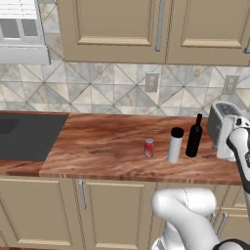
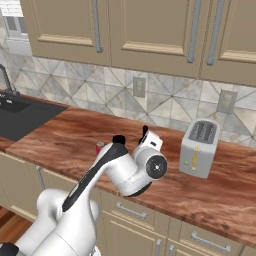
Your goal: Move the drinks to the dining counter.
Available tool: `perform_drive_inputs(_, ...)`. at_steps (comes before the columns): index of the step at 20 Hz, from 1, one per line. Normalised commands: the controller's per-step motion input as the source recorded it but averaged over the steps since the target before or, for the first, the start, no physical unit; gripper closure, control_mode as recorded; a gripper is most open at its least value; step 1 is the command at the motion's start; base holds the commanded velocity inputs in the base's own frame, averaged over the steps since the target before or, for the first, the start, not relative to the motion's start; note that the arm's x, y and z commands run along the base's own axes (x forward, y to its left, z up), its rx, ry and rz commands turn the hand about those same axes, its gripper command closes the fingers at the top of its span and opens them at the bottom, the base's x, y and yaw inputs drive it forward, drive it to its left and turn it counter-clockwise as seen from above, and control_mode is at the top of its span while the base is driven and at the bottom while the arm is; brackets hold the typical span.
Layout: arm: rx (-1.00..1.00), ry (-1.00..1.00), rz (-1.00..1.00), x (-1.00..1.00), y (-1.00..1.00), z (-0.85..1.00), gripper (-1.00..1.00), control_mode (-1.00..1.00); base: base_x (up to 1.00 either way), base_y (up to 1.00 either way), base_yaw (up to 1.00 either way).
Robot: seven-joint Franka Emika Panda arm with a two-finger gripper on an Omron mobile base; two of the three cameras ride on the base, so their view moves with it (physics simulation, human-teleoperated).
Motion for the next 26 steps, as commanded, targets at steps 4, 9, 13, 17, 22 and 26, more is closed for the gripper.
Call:
perform_drive_inputs(4, 0.14, 0.01, 0.0, -0.05, 0.01, -0.01, -1.0, -1.0, 0.0, 0.0, 0.0)
perform_drive_inputs(9, 0.21, 0.05, 0.0, 0.0, 0.05, 0.0, -1.0, -1.0, 0.0, 0.0, 0.0)
perform_drive_inputs(13, 0.26, 0.07, 0.0, 0.0, 0.07, 0.0, -1.0, -1.0, 0.0, 0.0, 0.0)
perform_drive_inputs(17, 0.27, 0.07, 0.0, 0.0, 0.02, 0.0, -1.0, -1.0, 0.0, 0.0, 0.0)
perform_drive_inputs(22, 0.22, 0.02, -0.01, 0.1, 0.0, 0.0, -1.0, -1.0, 0.0, 0.0, 0.0)
perform_drive_inputs(26, 0.14, 0.01, -0.09, 0.29, 0.0, 0.0, -1.0, -1.0, 0.0, 0.0, 0.0)
